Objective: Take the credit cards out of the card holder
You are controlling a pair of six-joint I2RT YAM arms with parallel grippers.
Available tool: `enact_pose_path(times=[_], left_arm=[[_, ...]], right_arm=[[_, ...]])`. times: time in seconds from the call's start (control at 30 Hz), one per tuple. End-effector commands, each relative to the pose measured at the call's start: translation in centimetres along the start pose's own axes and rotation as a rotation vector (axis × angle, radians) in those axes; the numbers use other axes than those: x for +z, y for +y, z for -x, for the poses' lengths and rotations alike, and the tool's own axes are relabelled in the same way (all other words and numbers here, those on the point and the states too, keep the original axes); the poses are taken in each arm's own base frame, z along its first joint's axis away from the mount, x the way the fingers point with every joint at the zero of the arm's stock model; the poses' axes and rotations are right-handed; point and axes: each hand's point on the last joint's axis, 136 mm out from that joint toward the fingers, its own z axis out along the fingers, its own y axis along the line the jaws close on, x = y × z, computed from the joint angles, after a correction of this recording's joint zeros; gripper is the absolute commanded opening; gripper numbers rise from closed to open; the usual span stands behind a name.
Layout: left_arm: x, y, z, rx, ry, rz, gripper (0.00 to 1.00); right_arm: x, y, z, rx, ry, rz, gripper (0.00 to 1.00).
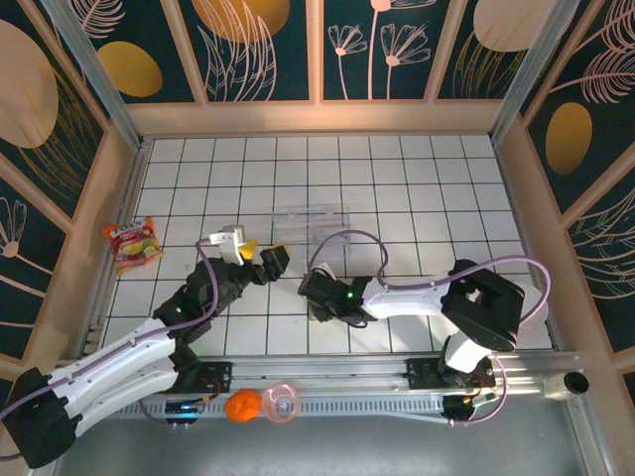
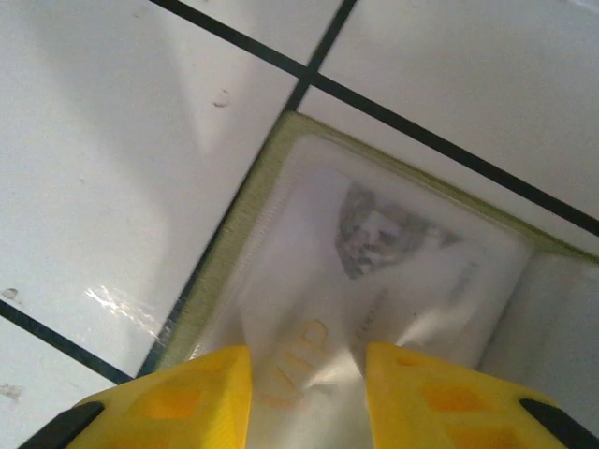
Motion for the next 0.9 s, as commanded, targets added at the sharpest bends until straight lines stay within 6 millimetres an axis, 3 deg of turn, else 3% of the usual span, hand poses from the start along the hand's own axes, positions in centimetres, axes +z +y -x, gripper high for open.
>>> enact_pose_path(times=[0.0,0.27,0.5,0.87], left_arm=[[-0.3,0.7,-1.7,-0.030,0.055,-0.002,0.98],[1.1,1.5,-6.9,-0.033,0.266,-0.004,0.66],[2.2,1.9,-11.9,-0.108,0.426,-0.039,0.39],[3.2,1.6,-16.6,-0.061,0.570,0.003,0.24]], right_arm=[[0.7,-0.9,-1.1,-0.006,0.038,-0.067,0.29],[-0.4,-0.9,0.7,0.053,-0.058,-0.031,0.05],[-2.5,0.3,2.6,0.119,-0.207,0.143,0.02],[-2.9,0.9,2.9,0.151,-0.219,0.221,0.02]])
